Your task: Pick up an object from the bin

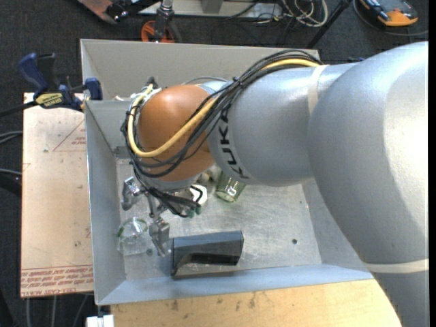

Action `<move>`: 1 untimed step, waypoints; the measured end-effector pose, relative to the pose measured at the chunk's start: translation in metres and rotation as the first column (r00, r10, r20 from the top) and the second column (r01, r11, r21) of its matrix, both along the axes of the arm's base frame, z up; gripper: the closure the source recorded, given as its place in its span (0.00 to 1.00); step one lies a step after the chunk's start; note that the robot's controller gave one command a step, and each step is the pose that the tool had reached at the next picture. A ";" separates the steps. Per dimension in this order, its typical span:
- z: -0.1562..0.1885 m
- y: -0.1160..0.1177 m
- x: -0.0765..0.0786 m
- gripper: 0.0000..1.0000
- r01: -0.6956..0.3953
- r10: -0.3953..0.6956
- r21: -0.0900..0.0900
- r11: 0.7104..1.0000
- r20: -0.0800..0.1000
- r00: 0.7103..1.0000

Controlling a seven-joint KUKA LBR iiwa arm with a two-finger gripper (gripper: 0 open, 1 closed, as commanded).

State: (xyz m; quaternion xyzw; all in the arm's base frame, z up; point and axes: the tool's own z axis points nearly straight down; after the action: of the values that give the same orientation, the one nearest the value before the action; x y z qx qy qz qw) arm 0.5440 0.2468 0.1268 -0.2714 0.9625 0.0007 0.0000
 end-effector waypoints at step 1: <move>-0.050 0.005 -0.010 0.00 -0.141 0.141 0.000 0.990 0.004 0.990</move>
Offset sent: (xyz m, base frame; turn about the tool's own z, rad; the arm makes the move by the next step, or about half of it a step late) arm -0.0276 0.0046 -0.0568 -0.2972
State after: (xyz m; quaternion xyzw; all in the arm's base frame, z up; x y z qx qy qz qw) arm 0.5339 0.2517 0.0764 -0.3388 0.9408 0.0003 0.0018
